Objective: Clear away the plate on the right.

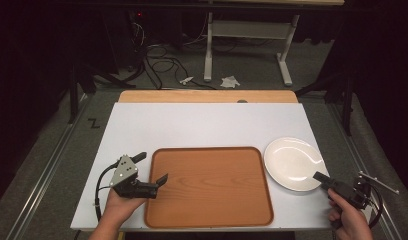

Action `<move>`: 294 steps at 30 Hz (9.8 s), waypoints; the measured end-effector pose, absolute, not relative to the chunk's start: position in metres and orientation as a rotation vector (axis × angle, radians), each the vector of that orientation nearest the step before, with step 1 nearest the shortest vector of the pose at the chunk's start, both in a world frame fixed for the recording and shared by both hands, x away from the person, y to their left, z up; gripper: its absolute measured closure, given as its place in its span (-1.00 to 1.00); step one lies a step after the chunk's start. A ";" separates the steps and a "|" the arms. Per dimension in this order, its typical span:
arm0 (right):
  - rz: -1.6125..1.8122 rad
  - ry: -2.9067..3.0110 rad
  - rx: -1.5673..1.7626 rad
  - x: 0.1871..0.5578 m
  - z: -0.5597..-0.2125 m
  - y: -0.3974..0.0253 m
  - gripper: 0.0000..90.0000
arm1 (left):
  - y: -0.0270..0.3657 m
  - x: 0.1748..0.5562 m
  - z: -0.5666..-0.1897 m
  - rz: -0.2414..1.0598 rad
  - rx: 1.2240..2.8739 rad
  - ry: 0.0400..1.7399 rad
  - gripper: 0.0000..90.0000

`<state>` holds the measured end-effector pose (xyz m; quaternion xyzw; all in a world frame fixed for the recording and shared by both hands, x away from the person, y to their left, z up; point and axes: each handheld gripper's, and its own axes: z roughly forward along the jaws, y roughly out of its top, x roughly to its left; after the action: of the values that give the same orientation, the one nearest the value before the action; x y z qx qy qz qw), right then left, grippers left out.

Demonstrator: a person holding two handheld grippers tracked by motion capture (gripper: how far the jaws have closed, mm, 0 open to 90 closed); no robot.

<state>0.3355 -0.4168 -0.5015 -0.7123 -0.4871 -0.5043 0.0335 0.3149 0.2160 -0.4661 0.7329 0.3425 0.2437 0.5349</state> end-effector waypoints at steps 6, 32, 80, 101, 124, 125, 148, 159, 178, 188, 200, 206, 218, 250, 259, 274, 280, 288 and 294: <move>-1.548 -1.487 -2.193 0.338 -0.502 -0.416 -0.67 | 0.218 0.313 -0.467 0.584 1.746 0.822 -0.99; -1.538 -1.430 -2.203 0.342 -0.505 -0.420 -0.66 | 0.220 0.311 -0.467 0.582 1.747 0.827 -0.98; -1.523 -1.433 -2.204 0.352 -0.508 -0.417 -0.59 | 0.227 0.305 -0.468 0.584 1.739 0.838 -0.97; -1.430 -1.516 -2.298 0.350 -0.507 -0.417 0.00 | 0.228 0.305 -0.467 0.582 1.734 0.828 -0.96; -1.429 -1.527 -2.299 0.350 -0.510 -0.422 0.31 | 0.229 0.304 -0.467 0.580 1.731 0.821 -0.95; -1.430 -1.524 -2.299 0.350 -0.510 -0.422 0.30 | 0.229 0.304 -0.467 0.580 1.731 0.821 -0.95; -1.393 -1.526 -2.328 0.349 -0.513 -0.425 0.67 | 0.230 0.304 -0.467 0.569 1.721 0.831 -0.93; -1.382 -1.537 -2.341 0.350 -0.513 -0.426 0.77 | 0.230 0.304 -0.467 0.571 1.719 0.830 -0.92; -1.560 -1.426 -2.281 0.345 -0.501 -0.431 0.99 | 0.232 0.303 -0.465 0.584 1.715 0.825 -0.91; -1.607 -1.511 -2.277 0.344 -0.490 -0.428 0.99 | 0.231 0.304 -0.465 0.584 1.712 0.825 -0.91; -1.656 -1.720 -2.295 0.338 -0.466 -0.418 1.00 | 0.231 0.303 -0.465 0.584 1.708 0.822 -0.91; -1.668 -1.786 -2.317 0.334 -0.457 -0.418 1.00 | 0.231 0.304 -0.465 0.581 1.714 0.819 -0.91; -1.747 -1.701 -2.308 0.329 -0.451 -0.423 1.00 | 0.231 0.304 -0.465 0.580 1.709 0.820 -0.91; -1.815 -1.604 -1.945 0.337 -0.447 -0.379 1.00 | 0.232 0.303 -0.465 0.588 1.703 0.818 -0.91; -1.774 -1.676 -1.867 0.342 -0.447 -0.353 0.99 | 0.232 0.302 -0.464 0.597 1.693 0.821 -0.92; -1.689 -1.739 -1.756 0.350 -0.456 -0.315 0.99 | 0.235 0.300 -0.461 0.639 1.664 0.824 -1.00; -1.632 -1.764 -1.706 0.352 -0.463 -0.302 0.99 | 0.234 0.300 -0.461 0.639 1.669 0.821 -1.00; -1.572 -1.822 -1.683 0.352 -0.469 -0.288 0.99 | 0.234 0.300 -0.461 0.639 1.670 0.821 -1.00; -1.543 -1.830 -1.701 0.354 -0.475 -0.283 0.99 | 0.233 0.300 -0.461 0.633 1.675 0.810 -1.00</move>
<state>0.3535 -0.2833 -0.4752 -0.5761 -0.6200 -0.5226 0.1024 0.2995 0.2332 -0.4611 0.7090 0.3428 0.2680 0.5550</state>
